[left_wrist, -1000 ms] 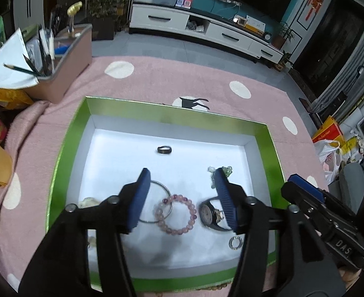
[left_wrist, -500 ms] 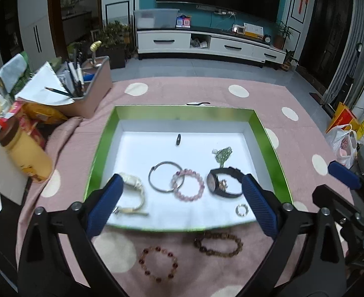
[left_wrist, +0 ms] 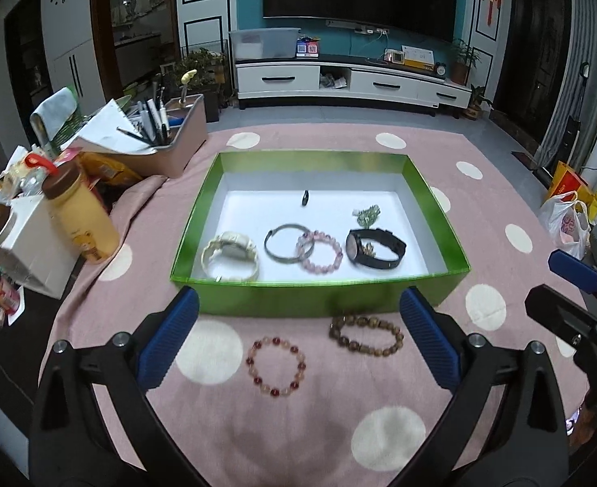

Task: Organize jewelry
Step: 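Withdraw both tools and move them over the two remaining bead bracelets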

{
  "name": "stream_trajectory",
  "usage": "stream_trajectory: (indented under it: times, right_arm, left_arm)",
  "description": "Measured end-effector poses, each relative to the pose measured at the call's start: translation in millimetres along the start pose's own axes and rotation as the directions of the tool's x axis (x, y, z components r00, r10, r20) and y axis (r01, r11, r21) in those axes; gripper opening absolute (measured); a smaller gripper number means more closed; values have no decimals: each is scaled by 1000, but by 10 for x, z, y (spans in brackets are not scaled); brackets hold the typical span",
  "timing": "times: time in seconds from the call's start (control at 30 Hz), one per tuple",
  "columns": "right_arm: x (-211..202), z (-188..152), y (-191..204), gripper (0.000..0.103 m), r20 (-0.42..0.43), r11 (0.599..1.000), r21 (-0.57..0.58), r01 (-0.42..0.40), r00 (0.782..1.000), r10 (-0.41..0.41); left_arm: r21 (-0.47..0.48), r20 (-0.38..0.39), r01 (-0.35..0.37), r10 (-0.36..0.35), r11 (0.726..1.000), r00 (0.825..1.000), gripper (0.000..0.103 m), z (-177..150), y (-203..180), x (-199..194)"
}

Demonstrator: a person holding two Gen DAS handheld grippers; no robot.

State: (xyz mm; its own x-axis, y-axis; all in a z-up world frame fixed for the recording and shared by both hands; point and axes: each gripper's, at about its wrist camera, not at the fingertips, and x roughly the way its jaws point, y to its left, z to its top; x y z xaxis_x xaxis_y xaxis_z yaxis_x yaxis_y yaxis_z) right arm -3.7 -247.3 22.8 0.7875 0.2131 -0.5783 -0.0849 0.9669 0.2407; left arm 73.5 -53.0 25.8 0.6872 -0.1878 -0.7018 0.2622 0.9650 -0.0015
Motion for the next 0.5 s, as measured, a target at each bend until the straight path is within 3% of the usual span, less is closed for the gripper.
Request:
stream_trajectory:
  times: [0.5]
  right_arm:
    - [-41,-259,196,86,-40,999,-20,-30,999,29]
  left_arm:
    - [-15,-25,-54,53,998,998,101,-363,91,-152]
